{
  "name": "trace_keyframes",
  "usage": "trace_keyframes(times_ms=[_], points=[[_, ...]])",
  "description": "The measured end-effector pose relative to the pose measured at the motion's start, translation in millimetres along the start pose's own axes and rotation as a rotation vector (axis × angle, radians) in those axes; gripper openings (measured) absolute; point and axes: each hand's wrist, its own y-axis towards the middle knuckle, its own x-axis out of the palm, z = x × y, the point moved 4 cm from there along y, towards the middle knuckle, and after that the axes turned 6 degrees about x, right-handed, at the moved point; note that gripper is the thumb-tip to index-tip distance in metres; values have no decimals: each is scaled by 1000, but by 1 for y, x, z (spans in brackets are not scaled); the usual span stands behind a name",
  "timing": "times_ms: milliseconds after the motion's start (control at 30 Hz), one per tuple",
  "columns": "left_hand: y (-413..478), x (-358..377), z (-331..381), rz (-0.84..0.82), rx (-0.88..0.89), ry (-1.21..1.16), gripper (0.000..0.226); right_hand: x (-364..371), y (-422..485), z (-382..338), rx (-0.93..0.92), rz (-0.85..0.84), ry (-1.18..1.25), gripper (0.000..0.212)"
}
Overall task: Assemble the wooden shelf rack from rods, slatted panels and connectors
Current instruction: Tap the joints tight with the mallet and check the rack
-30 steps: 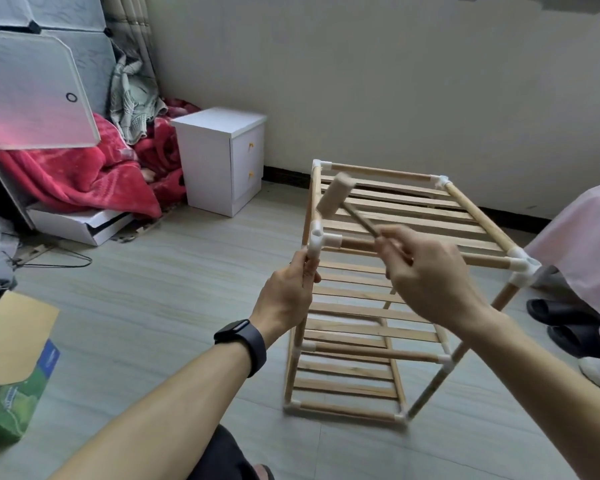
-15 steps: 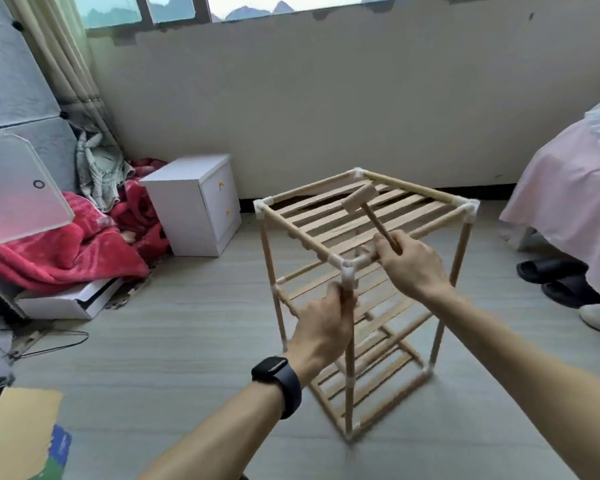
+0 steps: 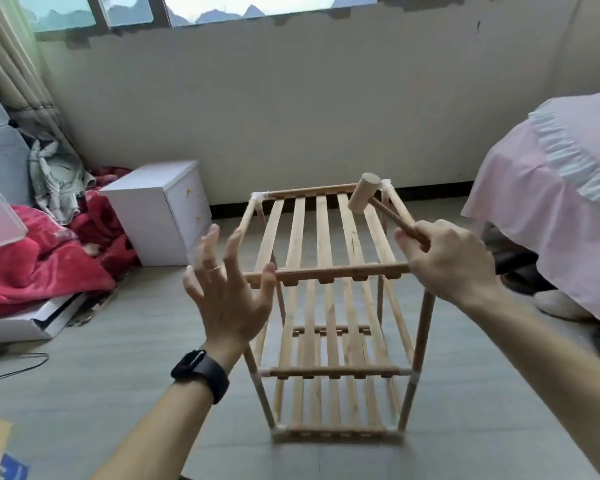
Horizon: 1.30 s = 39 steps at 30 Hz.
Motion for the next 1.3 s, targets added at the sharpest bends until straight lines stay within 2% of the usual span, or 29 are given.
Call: trace_keyframes(times_ms=[67, 100, 133, 200, 267, 367, 433, 500, 633, 667, 700, 767, 833, 867, 933, 967, 1100, 1133, 1233, 1300], points=[[-10, 2, -30, -67, -346, -266, 81, 11, -11, -19, -121, 62, -5, 31], [-17, 5, -37, -138, -456, -392, 87, 16, -15, -27, -171, 73, -18, 33], [-25, 9, -40, -242, -493, -453, 89, 21, -18, -33, -218, 81, -47, 35], [-35, 13, -39, -408, -445, -426, 64, 26, -19, -40, -298, 121, -119, 40], [-38, 17, -36, -485, -394, -392, 41, 27, -11, -36, -252, 102, -169, 44], [-43, 28, -25, -580, -343, -456, 38, 26, 1, -28, -78, -61, -181, 49], [-44, 35, -15, -624, -302, -517, 39, 25, 1, -39, -107, -190, 32, 49], [-45, 43, -10, -664, -295, -580, 36, 25, -10, -63, -193, -312, 215, 41], [-48, 52, -14, -692, -349, -628, 21, 39, -32, -96, -236, -605, 198, 29], [-49, 52, -16, -696, -357, -634, 18, 38, -33, -101, -225, -619, 257, 29], [-50, 52, -17, -698, -353, -632, 18, 34, -31, -106, -216, -591, 333, 29], [-50, 51, -18, -702, -337, -629, 16, 21, -28, -114, -237, -392, 479, 29], [-49, 51, -18, -696, -329, -637, 16, 12, -32, -118, -306, -254, 496, 29], [-49, 51, -19, -696, -326, -642, 17, 15, -35, -119, -337, -267, 419, 30], [-49, 51, -19, -706, -323, -654, 17, 33, -44, -115, -352, -482, 132, 34], [-49, 51, -19, -708, -322, -657, 18, 37, -44, -112, -336, -526, 83, 34], [-48, 49, -18, -713, -317, -660, 22, 22, -42, -115, -381, -240, 360, 27], [-47, 49, -17, -714, -318, -661, 21, 23, -43, -115, -399, -225, 344, 26], [-47, 48, -18, -720, -318, -664, 17, 41, -51, -111, -363, -450, 64, 35], [-47, 47, -17, -724, -316, -667, 17, 35, -45, -111, -349, -355, 191, 36]])
